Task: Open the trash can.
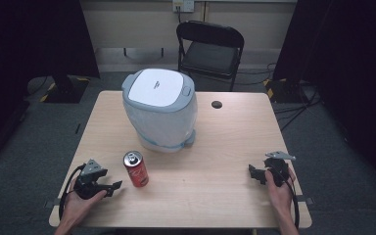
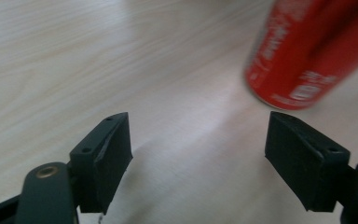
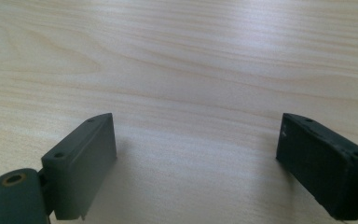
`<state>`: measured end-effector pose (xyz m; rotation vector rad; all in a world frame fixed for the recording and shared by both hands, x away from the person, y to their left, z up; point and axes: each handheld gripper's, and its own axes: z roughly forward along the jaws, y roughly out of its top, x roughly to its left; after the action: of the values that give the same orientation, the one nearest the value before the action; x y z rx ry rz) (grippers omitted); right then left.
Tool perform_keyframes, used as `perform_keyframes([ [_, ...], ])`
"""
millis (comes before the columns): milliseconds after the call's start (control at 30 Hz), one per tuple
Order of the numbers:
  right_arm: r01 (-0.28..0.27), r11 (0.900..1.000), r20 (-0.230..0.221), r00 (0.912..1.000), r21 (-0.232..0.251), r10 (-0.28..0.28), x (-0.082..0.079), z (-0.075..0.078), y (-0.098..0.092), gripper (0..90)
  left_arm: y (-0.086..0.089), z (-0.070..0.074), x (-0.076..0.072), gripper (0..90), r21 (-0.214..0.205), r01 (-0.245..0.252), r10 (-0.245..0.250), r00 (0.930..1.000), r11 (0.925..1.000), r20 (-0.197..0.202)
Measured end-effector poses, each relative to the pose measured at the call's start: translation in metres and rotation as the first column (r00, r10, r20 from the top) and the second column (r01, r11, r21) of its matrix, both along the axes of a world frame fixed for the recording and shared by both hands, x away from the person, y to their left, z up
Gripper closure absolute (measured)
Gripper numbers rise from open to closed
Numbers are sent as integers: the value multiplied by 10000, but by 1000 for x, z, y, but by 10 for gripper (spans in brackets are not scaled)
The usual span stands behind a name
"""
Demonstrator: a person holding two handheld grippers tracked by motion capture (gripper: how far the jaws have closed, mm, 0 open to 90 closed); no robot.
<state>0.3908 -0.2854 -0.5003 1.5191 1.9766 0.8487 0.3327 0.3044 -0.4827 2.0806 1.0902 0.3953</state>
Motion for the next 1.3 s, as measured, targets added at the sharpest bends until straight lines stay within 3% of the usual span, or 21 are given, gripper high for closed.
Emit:
perform_keyframes([
  [100, 10, 10000, -2, 10000, 12, -10, 0, 0, 0, 105, -2, 5, -8, 230, -234, 372, -370, 9993, 9990, 77],
  [133, 11, 10000, -1, 10000, 11, -11, 0, 0, 0, 106, -5, 9, -12, 226, -595, 505, -498, 9987, 9970, 133],
  [300, 4, 10000, -2, 10000, 2, -4, 0, 0, 0, 105, -14, 14, -15, 211, -799, 849, -824, 9960, 9932, 345],
  [400, 9, 10000, 0, 10000, 9, -9, 0, 0, 0, 106, -24, 16, -13, 211, -973, 1256, -1226, 9918, 9873, 358],
  [500, 20, 10000, -7, 10000, 15, -20, 0, 0, 0, 105, -28, 17, -11, 211, -1154, 1254, -1215, 9918, 9854, 399],
  [600, 9, 10000, 0, 10000, 9, -9, 0, 0, 0, 106, -34, 19, -7, 212, -1153, 1283, -1234, 9912, 9850, 487],
  [667, 14, 10000, -3, 10000, 12, -14, 0, 0, 0, 105, -39, 20, -4, 278, -1077, 1520, -1466, 9876, 9825, 562],
  [833, 12, 10000, -1, 10000, 12, -12, 0, 0, 0, 105, -47, 16, 9, 256, -1306, 1329, -1292, 9909, 9825, 370],
  [967, 12, 10000, -1, 10000, 11, -12, 0, 0, 0, 106, -49, 13, 12, 249, -1147, 1233, -1175, 9915, 9857, 558],
  [1033, 12, 10000, -2, 10000, 12, -12, 0, 0, 0, 105, -49, 12, 14, 244, -1397, 1335, -1283, 9907, 9812, 452],
  [1067, 12, 10000, 0, 10000, 10, -12, 0, 0, 0, 106, -50, 12, 13, 244, -1282, 1398, -1342, 9896, 9819, 508],
  [1100, 12, 10000, -2, 10000, 13, -12, 0, 0, 0, 105, -56, 10, 13, 242, -765, 1496, -1453, 9876, 9858, 589],
  [1233, 12, 10000, -3, 10000, 14, -12, 0, 0, 0, 105, -61, 4, 15, 247, -622, 1520, -1492, 9876, 9864, 483],
  [1300, 11, 10000, -3, 10000, 13, -11, 0, 0, 0, 105, -62, 3, 19, 320, -689, 1472, -1433, 9879, 9867, 594],
])
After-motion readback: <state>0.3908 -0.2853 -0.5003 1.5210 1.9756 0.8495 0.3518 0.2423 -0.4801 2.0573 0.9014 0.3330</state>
